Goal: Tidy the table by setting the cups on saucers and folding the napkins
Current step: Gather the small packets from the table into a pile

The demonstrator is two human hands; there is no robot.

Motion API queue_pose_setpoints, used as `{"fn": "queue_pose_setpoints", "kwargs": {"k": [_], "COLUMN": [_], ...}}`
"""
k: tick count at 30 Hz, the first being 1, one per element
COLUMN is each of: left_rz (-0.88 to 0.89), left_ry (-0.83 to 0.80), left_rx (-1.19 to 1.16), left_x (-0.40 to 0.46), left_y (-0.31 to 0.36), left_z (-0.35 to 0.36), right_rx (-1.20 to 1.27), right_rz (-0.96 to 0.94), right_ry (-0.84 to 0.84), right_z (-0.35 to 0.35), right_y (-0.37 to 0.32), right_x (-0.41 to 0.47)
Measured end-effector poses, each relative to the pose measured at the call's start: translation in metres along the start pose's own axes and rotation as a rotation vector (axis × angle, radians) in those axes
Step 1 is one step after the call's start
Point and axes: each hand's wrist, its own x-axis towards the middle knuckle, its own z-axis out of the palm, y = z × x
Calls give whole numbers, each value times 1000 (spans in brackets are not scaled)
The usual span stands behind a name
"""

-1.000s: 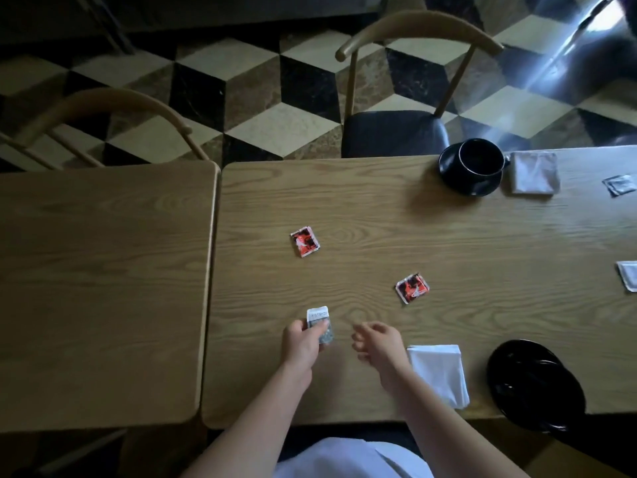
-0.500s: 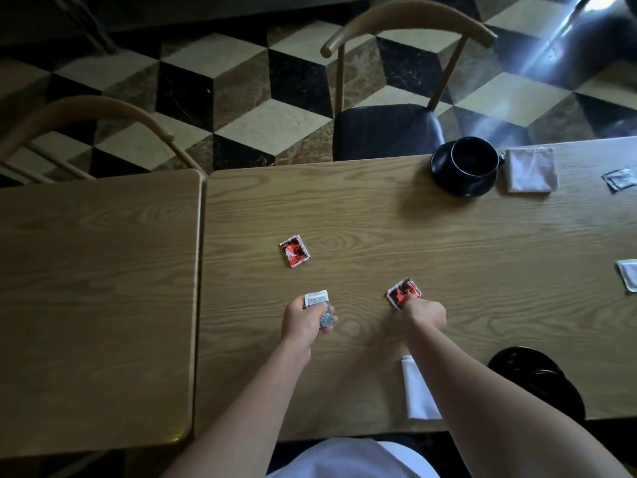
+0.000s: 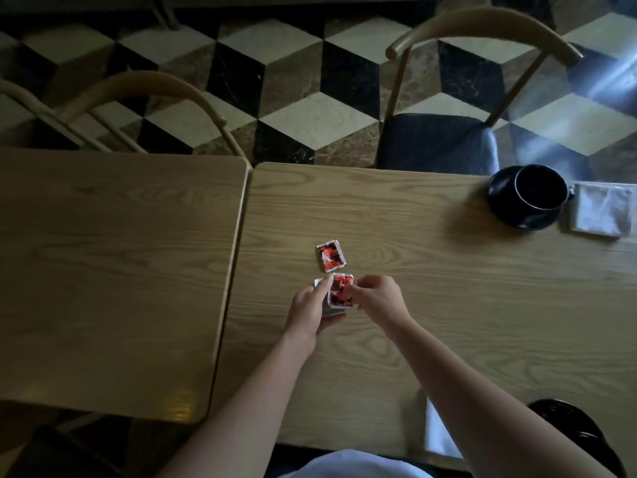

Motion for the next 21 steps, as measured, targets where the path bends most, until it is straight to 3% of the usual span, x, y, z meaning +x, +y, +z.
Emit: {"fn": "queue_pose_setpoints", "kwargs": {"k": [4,8,14,18,21], "left_rz": [-17,-27,-57,-43,-17], "left_ry": [87,212,355,372,281], "left_rx": [-41,-95,-101,-91,-145], "left_x": [6,13,31,31,17], "left_y": [0,3,7,14,17], "left_z": [-6,-15,-32,-36,-38], "right_rx": [-46,-171,-442,-317,-11], "right_rz": [38,5,5,-26,-39], "right_ry": [-98,132,131,60,-67], "right_z": [7,15,45,44,39], "right_y": [-9,-24,-42,-43,-41], "right_x": [16,52,85,79,51]}}
